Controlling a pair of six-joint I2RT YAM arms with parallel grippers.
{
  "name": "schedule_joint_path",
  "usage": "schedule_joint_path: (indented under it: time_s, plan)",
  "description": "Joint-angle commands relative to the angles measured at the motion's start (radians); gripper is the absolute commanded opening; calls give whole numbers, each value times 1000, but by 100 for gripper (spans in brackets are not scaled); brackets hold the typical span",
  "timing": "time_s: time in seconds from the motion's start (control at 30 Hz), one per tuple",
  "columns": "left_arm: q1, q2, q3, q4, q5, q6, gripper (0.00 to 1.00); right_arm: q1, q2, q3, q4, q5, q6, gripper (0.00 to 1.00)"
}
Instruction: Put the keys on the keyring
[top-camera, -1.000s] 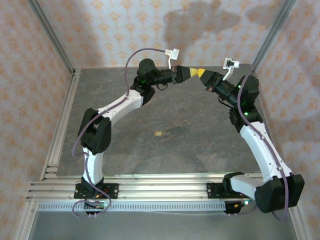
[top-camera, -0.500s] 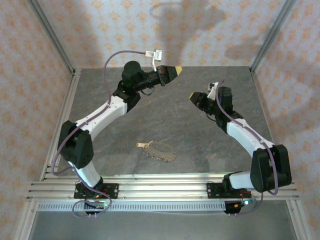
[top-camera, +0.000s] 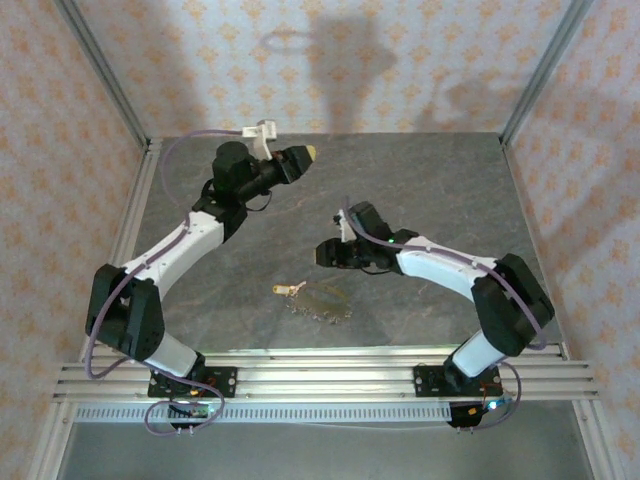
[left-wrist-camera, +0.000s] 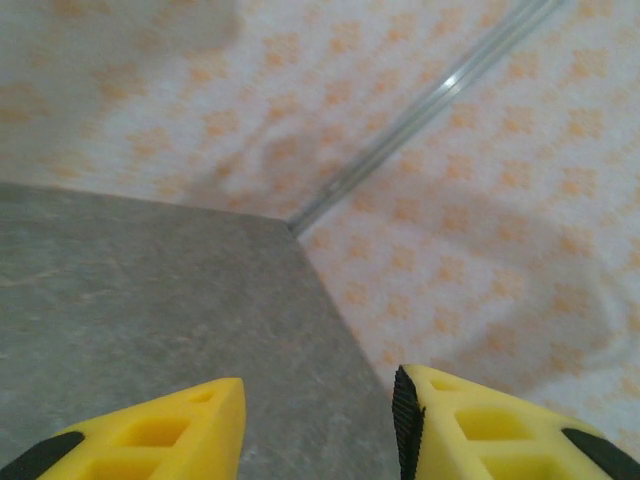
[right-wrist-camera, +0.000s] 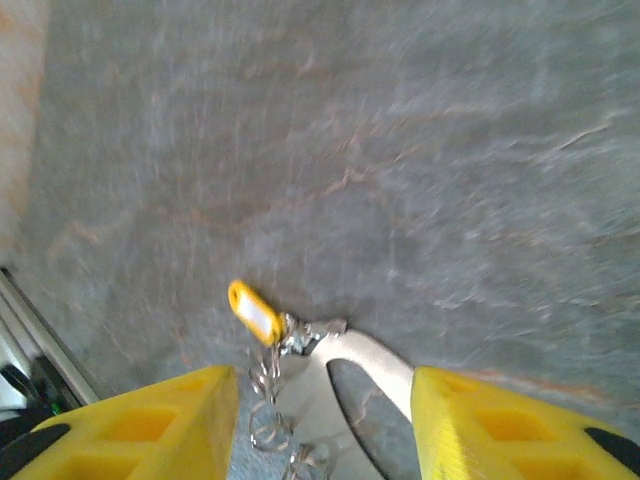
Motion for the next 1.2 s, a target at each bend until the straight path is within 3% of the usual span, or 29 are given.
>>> schedule_joint_path:
  time_s: [0.0, 0.37, 0.63, 0.9, 1.0, 1.17]
  plan:
    - [43, -41, -22, -38, -69, 13, 46, 70, 38, 77, -156, 104, -73, 50]
    - [164, -52, -75, -47, -93, -12, 49, 262, 218, 263, -367, 243, -193, 51]
    - [209, -62, -100, -22, -74, -35, 49, 287, 323, 355, -412, 247, -269, 51]
    - [212, -74, -108, -13, -66, -49, 49, 293, 410, 399, -395, 254, -245, 50]
    - [213, -75, -108, -4, -63, -61, 49, 292, 435, 409, -390, 309, -222, 44]
    - [213, -77, -99, -12, -56, -63, 49, 263, 444, 403, -353, 431, -153, 13]
